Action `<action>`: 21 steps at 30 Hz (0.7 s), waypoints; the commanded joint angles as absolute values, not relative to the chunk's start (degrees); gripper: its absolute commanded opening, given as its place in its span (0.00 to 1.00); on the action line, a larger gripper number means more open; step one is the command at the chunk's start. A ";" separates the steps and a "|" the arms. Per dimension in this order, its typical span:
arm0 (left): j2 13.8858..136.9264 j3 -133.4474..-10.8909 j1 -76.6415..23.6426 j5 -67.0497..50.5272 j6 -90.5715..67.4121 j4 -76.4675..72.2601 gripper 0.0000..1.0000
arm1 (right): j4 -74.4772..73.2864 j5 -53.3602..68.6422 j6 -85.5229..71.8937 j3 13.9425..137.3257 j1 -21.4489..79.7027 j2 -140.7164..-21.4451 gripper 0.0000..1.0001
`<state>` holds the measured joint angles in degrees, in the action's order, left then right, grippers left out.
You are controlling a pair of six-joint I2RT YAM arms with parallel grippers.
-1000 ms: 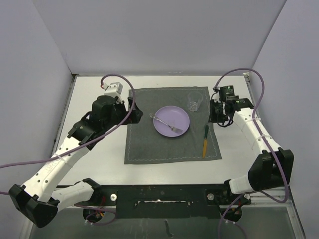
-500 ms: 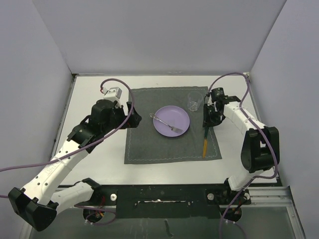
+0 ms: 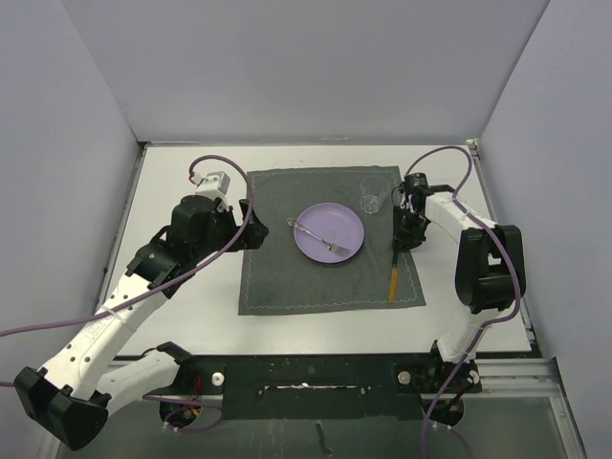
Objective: Set the dinner table for one person
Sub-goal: Adjust the knife on the napkin.
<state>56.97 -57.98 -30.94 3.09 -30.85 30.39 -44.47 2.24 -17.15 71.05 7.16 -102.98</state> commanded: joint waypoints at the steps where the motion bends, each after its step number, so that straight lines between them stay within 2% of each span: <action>1: 55.18 -57.91 -30.33 2.07 -30.58 28.11 0.86 | -42.63 1.38 -17.47 74.35 6.91 -103.77 0.25; 21: 55.24 -55.74 -28.52 0.57 -30.41 27.31 0.86 | -42.29 0.72 -16.82 77.61 6.65 -110.51 0.26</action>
